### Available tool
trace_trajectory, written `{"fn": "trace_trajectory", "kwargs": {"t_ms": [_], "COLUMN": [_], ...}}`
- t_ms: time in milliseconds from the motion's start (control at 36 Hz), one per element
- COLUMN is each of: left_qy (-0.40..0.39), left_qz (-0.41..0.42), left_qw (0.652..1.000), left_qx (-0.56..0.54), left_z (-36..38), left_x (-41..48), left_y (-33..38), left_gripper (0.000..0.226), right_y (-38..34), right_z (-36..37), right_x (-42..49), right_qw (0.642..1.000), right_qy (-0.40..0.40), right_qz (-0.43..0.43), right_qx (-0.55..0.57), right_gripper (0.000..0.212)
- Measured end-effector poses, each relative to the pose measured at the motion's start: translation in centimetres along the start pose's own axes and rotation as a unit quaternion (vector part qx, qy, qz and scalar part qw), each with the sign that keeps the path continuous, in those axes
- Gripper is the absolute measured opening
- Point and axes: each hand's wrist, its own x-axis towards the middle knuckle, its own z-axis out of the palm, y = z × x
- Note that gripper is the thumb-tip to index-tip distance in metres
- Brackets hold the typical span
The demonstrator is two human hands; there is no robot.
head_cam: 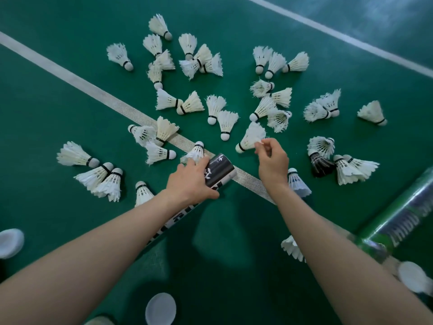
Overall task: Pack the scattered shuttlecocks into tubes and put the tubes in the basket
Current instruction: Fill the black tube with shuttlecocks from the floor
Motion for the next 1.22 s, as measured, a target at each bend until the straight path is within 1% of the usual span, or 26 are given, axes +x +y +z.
{"fn": "trace_trajectory", "kwargs": {"t_ms": [56, 111, 194, 278, 333, 444, 500, 639, 694, 778, 972, 1139, 1222], "left_qy": [0.005, 0.016, 0.03, 0.045, 0.06, 0.108, 0.134, 0.178, 0.187, 0.201, 0.234, 0.233, 0.231], "left_qz": [0.003, 0.007, 0.014, 0.025, 0.037, 0.071, 0.086, 0.103, 0.108, 0.116, 0.123, 0.121, 0.103], "left_qw": [1.0, 1.0, 0.999, 0.998, 0.997, 0.991, 0.986, 0.976, 0.973, 0.969, 0.961, 0.964, 0.966], "left_qx": [-0.003, -0.009, -0.019, -0.021, -0.023, -0.04, -0.055, -0.074, -0.078, -0.079, -0.076, -0.049, -0.053], "left_z": [-0.2, -0.6, -1.3, -2.0, -2.5, -3.8, -4.6, -6.7, -7.6, -8.5, -8.9, -8.4, -8.0], "left_x": [-1.0, -2.2, -4.3, -6.9, -8.8, -12.9, -14.8, -19.8, -21.6, -23.5, -25.4, -25.2, -24.6], "left_y": [0.4, 0.7, 1.1, 1.7, 2.3, 3.5, 4.1, 5.0, 5.1, 5.1, 4.8, 4.4, 3.8], "left_gripper": [0.096, 0.096, 0.094, 0.093, 0.093, 0.095, 0.094, 0.092, 0.092, 0.093, 0.097, 0.094, 0.09], "right_y": [-0.5, -1.0, -1.8, -3.4, -4.8, -7.6, -9.2, -13.2, -14.5, -15.8, -17.1, -16.3, -15.3], "right_z": [-0.7, -1.3, -2.1, -3.2, -4.1, -6.0, -6.8, -9.7, -10.6, -11.6, -12.1, -11.3, -10.6], "right_x": [-1.3, -2.5, -4.3, -6.4, -8.3, -12.3, -14.3, -19.0, -20.3, -21.9, -24.2, -24.3, -23.8], "right_qw": [0.996, 0.991, 0.989, 0.988, 0.99, 0.994, 0.994, 0.989, 0.986, 0.981, 0.974, 0.977, 0.977], "right_qy": [-0.001, 0.001, 0.009, 0.011, -0.02, -0.079, -0.085, -0.088, -0.093, -0.107, -0.139, -0.14, -0.145], "right_qz": [0.045, 0.07, 0.089, 0.09, 0.065, -0.008, -0.038, -0.098, -0.115, -0.148, -0.172, -0.145, -0.152], "right_qx": [0.075, 0.114, 0.12, 0.123, 0.122, 0.069, 0.059, 0.071, 0.074, 0.071, 0.057, 0.067, 0.028], "right_gripper": [0.012, 0.014, 0.019, 0.02, 0.021, 0.019, 0.02, 0.042, 0.045, 0.042, 0.041, 0.037, 0.04]}}
